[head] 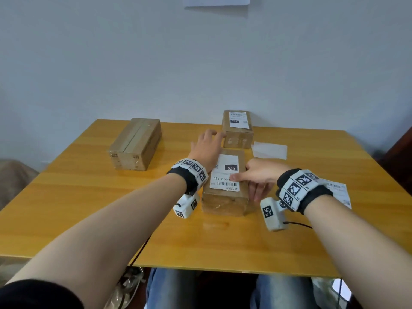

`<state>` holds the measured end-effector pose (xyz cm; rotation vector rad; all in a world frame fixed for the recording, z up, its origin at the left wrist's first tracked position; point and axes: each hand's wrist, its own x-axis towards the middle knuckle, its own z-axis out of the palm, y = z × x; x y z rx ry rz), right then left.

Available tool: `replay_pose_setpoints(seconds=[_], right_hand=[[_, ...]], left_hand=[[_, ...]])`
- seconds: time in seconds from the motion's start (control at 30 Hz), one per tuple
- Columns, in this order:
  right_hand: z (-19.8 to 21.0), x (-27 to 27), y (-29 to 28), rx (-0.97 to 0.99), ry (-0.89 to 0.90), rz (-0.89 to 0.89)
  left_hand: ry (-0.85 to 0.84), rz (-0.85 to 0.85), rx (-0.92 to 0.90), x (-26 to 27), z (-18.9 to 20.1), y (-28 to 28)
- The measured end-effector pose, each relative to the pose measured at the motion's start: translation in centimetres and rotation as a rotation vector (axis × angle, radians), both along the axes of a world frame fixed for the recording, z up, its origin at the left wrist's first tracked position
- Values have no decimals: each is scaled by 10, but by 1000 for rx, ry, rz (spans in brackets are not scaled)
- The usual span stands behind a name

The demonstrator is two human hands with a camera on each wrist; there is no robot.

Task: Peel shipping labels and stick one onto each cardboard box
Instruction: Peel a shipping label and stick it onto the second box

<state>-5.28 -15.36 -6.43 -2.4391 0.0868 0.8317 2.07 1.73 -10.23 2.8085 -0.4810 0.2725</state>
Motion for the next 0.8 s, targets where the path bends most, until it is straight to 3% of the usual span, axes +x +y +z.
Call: replay_pose_setpoints(seconds=[0.13, 0.23, 0.37, 0.57, 0.8], right_hand=[[-2, 0, 1, 9, -10, 5], [-4, 0, 2, 16, -12, 6], [-6, 1, 1, 24, -12, 11], [-11, 4, -1, 37, -8, 15], [-13, 9, -4, 49, 3, 29]], left_hand=[[77, -109, -64, -4, -3, -11], [149, -113, 5, -2, -12, -13], [95, -80, 147, 1, -20, -16], [76, 5, 217, -2, -23, -16], [27, -17, 325, 4, -19, -17]])
